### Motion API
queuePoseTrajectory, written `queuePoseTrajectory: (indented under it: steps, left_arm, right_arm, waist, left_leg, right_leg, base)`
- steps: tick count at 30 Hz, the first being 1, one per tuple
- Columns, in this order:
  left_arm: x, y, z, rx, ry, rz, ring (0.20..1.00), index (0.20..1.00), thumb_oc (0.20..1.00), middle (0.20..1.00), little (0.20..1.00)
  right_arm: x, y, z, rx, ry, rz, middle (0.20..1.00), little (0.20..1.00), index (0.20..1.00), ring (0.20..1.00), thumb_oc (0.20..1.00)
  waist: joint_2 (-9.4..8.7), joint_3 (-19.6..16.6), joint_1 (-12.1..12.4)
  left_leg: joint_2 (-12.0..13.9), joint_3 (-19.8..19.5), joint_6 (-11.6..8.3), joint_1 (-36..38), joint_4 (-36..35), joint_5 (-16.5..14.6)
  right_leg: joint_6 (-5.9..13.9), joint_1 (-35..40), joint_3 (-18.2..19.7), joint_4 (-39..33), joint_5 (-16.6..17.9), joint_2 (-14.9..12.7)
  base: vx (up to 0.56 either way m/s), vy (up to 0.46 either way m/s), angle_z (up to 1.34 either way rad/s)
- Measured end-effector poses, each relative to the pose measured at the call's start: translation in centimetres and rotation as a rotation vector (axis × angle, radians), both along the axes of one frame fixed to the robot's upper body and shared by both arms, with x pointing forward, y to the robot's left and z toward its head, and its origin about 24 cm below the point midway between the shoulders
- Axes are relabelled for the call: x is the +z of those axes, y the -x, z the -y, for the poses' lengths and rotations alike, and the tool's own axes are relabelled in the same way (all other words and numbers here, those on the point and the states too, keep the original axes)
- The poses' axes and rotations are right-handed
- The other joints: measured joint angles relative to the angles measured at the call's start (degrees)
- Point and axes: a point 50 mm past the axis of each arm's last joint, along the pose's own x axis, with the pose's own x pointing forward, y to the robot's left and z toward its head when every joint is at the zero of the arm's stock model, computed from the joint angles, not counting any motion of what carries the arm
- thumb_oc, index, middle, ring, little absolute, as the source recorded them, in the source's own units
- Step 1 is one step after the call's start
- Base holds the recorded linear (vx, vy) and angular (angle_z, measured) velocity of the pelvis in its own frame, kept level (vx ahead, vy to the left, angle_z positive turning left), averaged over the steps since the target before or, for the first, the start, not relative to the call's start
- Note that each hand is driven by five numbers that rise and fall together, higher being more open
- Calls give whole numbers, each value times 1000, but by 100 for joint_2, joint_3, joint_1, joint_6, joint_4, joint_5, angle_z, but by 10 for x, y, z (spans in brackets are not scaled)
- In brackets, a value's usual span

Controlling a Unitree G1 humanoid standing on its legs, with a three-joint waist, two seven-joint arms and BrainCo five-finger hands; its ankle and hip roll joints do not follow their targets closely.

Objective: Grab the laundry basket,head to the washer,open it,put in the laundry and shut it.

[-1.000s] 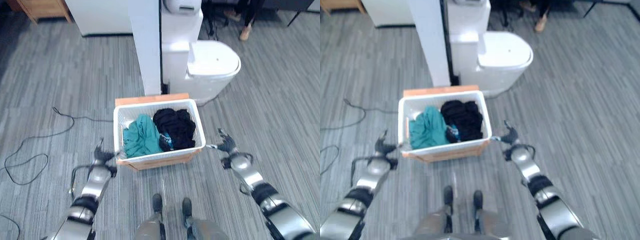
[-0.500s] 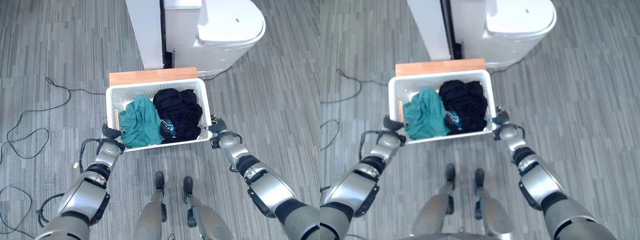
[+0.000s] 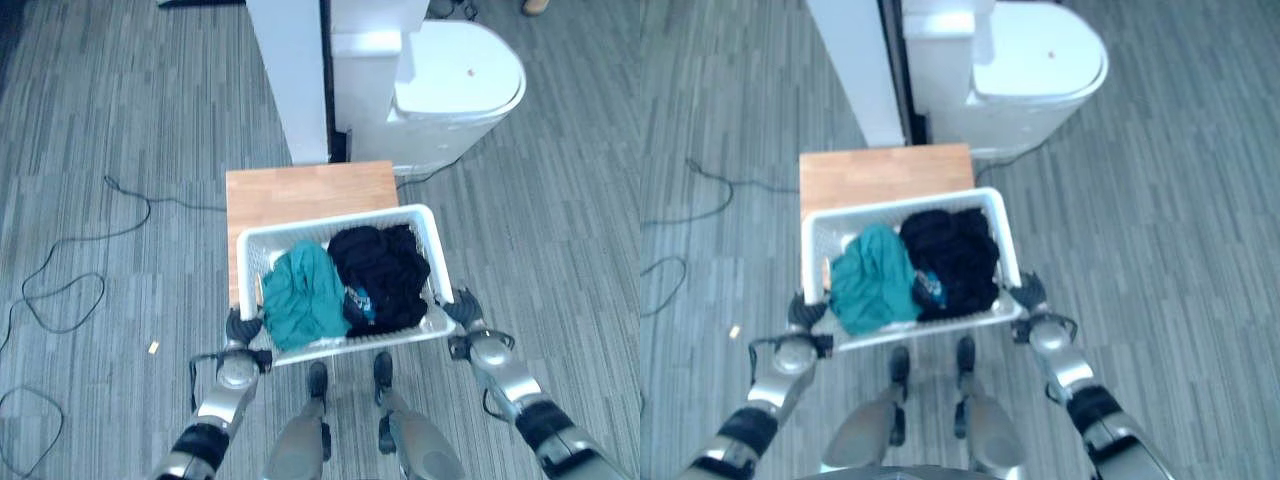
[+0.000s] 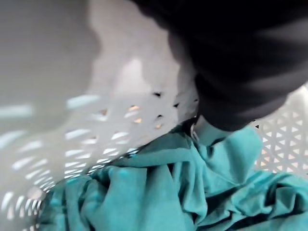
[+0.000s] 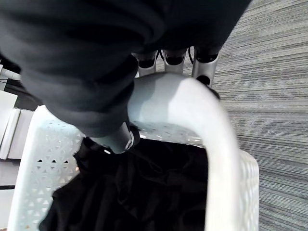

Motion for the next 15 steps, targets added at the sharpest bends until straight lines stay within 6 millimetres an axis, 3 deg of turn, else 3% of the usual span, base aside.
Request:
queuePoseTrajectory:
  steps: [3,6,7,9,10,11,13,15]
  left_arm:
    - [1,13,9,-38,42,4,200,200,200,200,200]
    - [5,17,9,-48,39,18,200,200,200,200,200]
    - [8,14,9,-49,33,30,200,200,200,200,200]
    - [7,16,7,-43,35,21,200,200,200,200,200]
    - [5,18,7,-44,34,12,200,200,200,200,200]
    - [3,22,8,-42,40,2,200,200,200,200,200]
    - [3,20,15,-79,47,1,200,200,200,200,200]
    - [9,11,20,-111,43,30,200,200,200,200,200]
  right_arm:
    - [-6,28,12,-44,-30,-11,200,200,200,200,200]
    - [-5,32,13,-54,-58,3,200,200,200,200,200]
    - [-7,34,12,-57,-65,-6,200,200,200,200,200]
    - [-8,35,9,-64,-83,-6,200,200,200,200,200]
    - [-10,37,8,-65,-88,-14,200,200,200,200,200]
    - [-8,37,11,-58,-76,-9,200,200,200,200,200]
    - [-4,39,20,-71,-59,2,200,200,200,200,200]
    - [-8,46,26,-89,-53,-16,200,200,200,200,200]
  waist:
    - [4,-4,-170]
    - [13,-35,-249]
    - [5,-44,-442]
    - [9,-141,-459]
    - [-65,-191,-387]
    - [22,-291,-418]
    - [206,-387,-677]
    - [195,-466,-975]
  left_leg:
    - [127,24,-126,243,-5,-86]
    - [229,199,-243,331,-7,-240]
    - [206,275,-299,350,48,-304]
    - [219,435,-307,359,145,-401]
    - [0,-89,-108,359,455,-608]
    - [-96,-359,35,390,527,-800]
    - [-111,-292,7,460,390,-849]
    - [-214,37,19,559,344,-884]
  right_leg:
    - [-20,210,44,-3,-26,126]
    - [-55,179,271,-1,-51,248]
    - [-47,89,436,14,-4,334]
    - [-114,-79,646,150,-48,385]
    - [-165,-252,1271,384,-53,410]
    - [-166,-302,1363,390,-53,418]
    - [-53,-376,1567,411,158,409]
    - [-24,-442,1655,381,176,402]
  base:
    - [-3,-96,-8]
    - [-30,-4,-44]
    - [-103,70,-60]
    - [-79,80,-107]
    - [-33,73,-185]
    - [-35,71,-184]
    - [-16,63,-96]
    - [-18,78,-83]
